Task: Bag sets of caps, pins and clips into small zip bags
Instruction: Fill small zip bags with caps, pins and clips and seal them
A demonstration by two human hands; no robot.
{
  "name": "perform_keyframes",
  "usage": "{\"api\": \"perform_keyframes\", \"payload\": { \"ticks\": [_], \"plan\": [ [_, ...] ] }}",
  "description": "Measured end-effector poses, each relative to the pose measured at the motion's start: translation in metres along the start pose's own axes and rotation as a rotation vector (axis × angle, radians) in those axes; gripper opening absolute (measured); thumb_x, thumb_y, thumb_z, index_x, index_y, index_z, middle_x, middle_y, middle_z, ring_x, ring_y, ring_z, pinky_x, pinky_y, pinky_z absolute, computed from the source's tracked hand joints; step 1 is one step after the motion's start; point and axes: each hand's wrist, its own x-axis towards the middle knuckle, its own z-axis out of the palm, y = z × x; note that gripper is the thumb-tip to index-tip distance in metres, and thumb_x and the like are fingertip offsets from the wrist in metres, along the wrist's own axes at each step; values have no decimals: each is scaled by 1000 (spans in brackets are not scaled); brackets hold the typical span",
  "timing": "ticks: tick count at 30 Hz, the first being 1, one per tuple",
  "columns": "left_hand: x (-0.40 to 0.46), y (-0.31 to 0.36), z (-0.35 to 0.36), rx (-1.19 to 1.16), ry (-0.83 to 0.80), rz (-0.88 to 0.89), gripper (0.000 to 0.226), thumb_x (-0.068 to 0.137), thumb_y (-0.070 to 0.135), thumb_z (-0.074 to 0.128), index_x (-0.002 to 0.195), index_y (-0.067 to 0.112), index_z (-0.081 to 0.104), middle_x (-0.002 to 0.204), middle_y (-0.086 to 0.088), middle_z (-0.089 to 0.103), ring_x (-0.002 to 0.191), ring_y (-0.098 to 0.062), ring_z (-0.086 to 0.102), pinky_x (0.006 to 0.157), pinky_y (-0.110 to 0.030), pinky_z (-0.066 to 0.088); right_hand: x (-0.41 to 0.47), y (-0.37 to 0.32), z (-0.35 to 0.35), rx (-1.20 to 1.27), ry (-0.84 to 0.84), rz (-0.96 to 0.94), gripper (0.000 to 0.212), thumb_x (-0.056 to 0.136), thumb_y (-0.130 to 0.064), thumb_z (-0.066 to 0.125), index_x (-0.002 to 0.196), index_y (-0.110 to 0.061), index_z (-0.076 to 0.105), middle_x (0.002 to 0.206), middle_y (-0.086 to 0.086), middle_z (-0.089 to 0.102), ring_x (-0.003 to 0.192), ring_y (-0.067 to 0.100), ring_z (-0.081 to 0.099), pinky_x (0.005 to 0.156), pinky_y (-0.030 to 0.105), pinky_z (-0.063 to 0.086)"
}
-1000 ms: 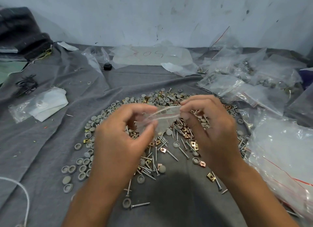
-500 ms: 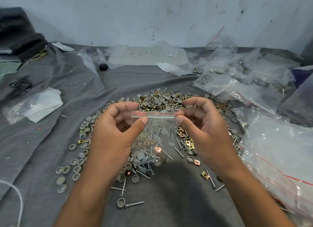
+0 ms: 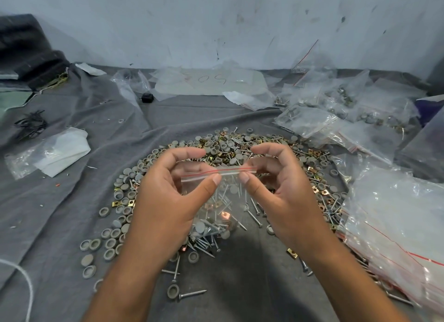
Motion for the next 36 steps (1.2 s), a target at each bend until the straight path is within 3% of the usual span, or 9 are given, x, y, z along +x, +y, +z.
{"api": "perform_keyframes", "payload": {
  "ticks": [4, 9, 14, 20, 25, 29, 32, 36],
  "plan": [
    [0, -1, 1, 30, -15, 14, 39, 71, 26, 85, 105, 32, 67, 95, 1, 76, 88, -14, 74, 70, -19, 56, -1, 1, 2, -13, -9, -39, 29, 93, -30, 68, 116, -36, 51, 99, -10, 69, 90, 14, 65, 77, 35, 54],
    [-1, -3, 1, 78, -36, 25, 36, 75, 28, 80, 107, 36, 65, 96, 2, 76, 90, -15, 74, 72, -21, 57, -1, 0, 5, -10, -31, -62, 42, 88, -40, 71, 124, -41, 50, 105, -12, 71, 100, 16, 68, 85, 38, 55],
    [-1, -2, 1, 78, -58, 25, 34, 74, 27, 83, 102, 34, 65, 94, 0, 76, 88, -18, 74, 69, -26, 59, -2, 1, 5, 24, -31, -60, 38, 88, -32, 72, 118, -41, 52, 99, -7, 71, 89, 19, 66, 81, 51, 55],
    [1, -3, 0, 0, -9, -2, 38, 71, 30, 83, 104, 27, 65, 92, -3, 77, 85, -17, 74, 69, -21, 56, 0, 0, 0, 124, -29, -59, 36, 91, -23, 70, 120, -36, 54, 99, -3, 68, 82, 9, 65, 68, 23, 53],
    [2, -3, -3, 0, 1, -19, 37, 69, 31, 86, 101, 31, 67, 92, -3, 77, 84, -14, 73, 70, -20, 55, 1, 2, -2, 132, -1, -54, 39, 89, -26, 71, 121, -37, 53, 100, -4, 69, 87, 13, 66, 75, 28, 53],
    [3, -5, -2, 3, -8, -24, 41, 67, 27, 81, 104, 23, 64, 90, -3, 78, 81, -15, 74, 67, -21, 56, 1, 1, 0, 166, -38, -30, 43, 87, -29, 75, 123, -36, 53, 101, -2, 70, 90, 15, 69, 71, 26, 54],
    [2, -6, -2, 32, -19, -32, 43, 66, 31, 81, 104, 25, 63, 92, -3, 78, 87, -20, 74, 73, -31, 58, 1, 1, 1, 167, -64, -8, 41, 89, -23, 74, 123, -36, 53, 100, -3, 72, 90, 12, 70, 68, 22, 54],
    [2, -7, -2, 54, -21, -37, 45, 65, 30, 81, 105, 25, 61, 91, -2, 78, 87, -19, 74, 76, -36, 55, 2, 2, 2, 122, -50, -2, 40, 89, -28, 73, 120, -42, 54, 100, -4, 72, 86, 13, 69, 70, 24, 53]
  ]
}}
